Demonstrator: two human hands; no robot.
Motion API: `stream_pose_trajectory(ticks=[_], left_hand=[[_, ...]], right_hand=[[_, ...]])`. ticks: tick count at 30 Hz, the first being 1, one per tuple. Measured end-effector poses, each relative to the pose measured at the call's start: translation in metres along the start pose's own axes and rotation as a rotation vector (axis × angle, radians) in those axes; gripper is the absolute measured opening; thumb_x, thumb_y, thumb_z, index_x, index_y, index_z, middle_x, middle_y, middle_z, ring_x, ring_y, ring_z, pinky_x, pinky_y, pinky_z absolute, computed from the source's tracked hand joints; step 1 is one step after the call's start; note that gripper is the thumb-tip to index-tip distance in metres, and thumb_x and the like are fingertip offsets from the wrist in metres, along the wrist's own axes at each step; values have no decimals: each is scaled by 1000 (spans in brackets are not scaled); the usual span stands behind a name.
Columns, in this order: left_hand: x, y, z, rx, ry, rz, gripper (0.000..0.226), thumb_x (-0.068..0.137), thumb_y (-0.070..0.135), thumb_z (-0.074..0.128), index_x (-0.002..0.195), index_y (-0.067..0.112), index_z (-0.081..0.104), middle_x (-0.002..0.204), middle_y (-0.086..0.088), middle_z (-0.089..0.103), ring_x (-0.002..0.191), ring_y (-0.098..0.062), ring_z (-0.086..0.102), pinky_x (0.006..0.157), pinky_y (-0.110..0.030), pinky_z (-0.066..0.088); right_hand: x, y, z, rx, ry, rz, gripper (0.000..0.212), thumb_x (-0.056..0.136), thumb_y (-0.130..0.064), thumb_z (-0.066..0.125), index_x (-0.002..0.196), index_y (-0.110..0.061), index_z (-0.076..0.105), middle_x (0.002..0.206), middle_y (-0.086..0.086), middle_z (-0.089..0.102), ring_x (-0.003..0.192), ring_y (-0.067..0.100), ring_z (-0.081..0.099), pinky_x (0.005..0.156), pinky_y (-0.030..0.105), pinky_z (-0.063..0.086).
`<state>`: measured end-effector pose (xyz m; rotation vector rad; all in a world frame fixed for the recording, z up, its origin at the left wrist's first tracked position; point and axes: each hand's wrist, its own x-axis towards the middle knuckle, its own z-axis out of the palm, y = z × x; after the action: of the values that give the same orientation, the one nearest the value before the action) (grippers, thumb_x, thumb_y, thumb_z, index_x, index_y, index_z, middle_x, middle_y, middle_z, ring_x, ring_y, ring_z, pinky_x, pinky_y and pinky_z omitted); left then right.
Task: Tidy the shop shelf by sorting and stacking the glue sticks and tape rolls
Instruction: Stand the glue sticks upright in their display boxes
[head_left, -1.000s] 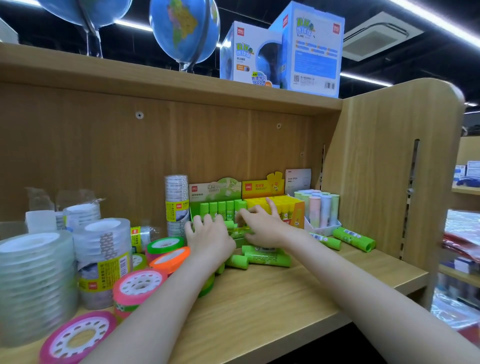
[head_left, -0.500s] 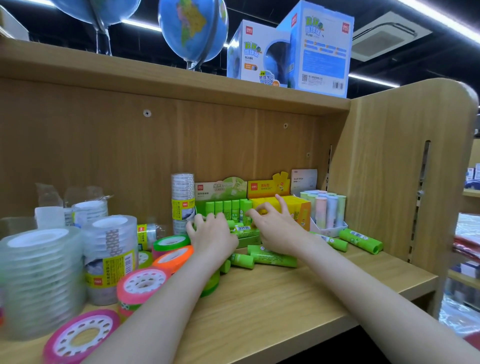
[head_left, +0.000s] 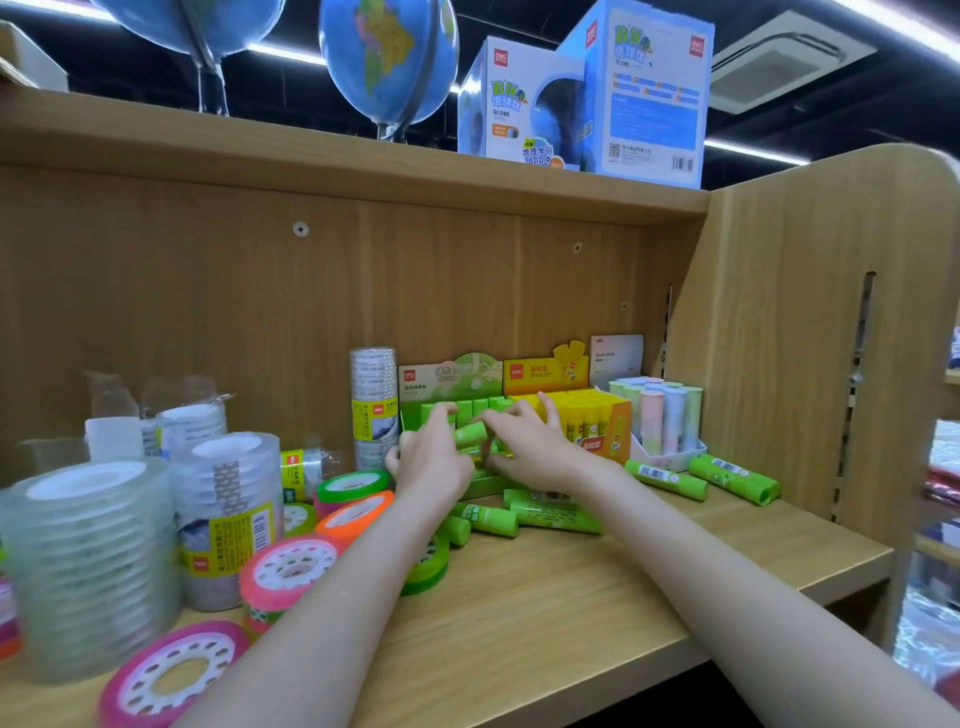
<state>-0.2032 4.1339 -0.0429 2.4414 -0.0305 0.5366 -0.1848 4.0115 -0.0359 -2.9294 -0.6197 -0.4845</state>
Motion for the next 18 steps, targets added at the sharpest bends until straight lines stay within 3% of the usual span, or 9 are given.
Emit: stream_pose_trajectory(ticks=[1,4,8,11,14,18], left_hand=[[0,0,0,5,10,-14,54,89,7,50,137,26,34,130,-6,51,127,-27,36,103,-36,26],[0,-2,2,-47,52,-46,46,93,8,45,136,15,33,138,-11,41,130,-30,31,105,-40,27],[0,-2,2,-179,176,-67,44,93,2,40,135,6,30,139,-19,35,130,-35,29,103,-40,25],[6,-4,1,-310,202,-134,41,94,4,40,134,5,32,137,-19,38,127,-36,33,101,-41,28],[12,-7,0,-429,211,-208,34,95,8,40,129,8,36,132,-16,46,121,-36,42,97,-47,37],[12,-8,2,-402,198,-207,29,95,9,42,124,9,38,128,-15,48,119,-35,42,96,-48,39]], right_hand=[[1,0,0,-26,-21,6,21,95,-19,42,115,-17,48,119,9,51,132,25,26,112,53,-11],[0,-3,-1,-163,-98,12,36,99,-23,33,132,-25,47,126,10,45,131,28,29,111,56,-12],[-4,-3,-4,-147,-26,-34,31,97,-21,41,127,-22,52,128,6,41,130,23,32,110,57,-12],[-4,-3,-7,-110,-2,-97,35,96,-17,45,130,-24,48,132,3,40,134,21,27,112,56,-8],[0,-7,-13,-53,-83,-160,39,98,-19,42,134,-34,45,141,0,36,136,22,21,115,54,-5],[7,-3,-15,-162,-149,-186,38,98,-23,39,134,-34,46,144,1,34,136,25,20,116,49,2]])
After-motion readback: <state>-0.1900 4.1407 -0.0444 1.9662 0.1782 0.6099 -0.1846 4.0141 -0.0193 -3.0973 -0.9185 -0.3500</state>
